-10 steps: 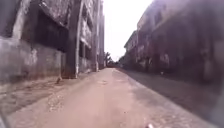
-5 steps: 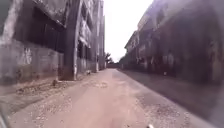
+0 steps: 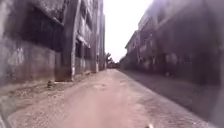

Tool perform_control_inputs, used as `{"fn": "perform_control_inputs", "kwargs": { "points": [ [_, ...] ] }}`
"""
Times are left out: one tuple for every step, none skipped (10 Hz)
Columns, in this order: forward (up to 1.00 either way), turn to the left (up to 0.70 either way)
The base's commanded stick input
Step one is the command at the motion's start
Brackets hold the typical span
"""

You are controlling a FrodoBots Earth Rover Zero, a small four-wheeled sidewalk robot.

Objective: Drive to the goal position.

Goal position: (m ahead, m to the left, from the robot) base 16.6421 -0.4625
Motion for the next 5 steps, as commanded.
{"fn": "perform_control_inputs", "kwargs": {
  "points": [
    [0.6, 0.0],
    [0.6, 0.0],
    [0.6, 0.0],
    [0.6, 0.0],
    [0.6, 0.0]
  ]
}}
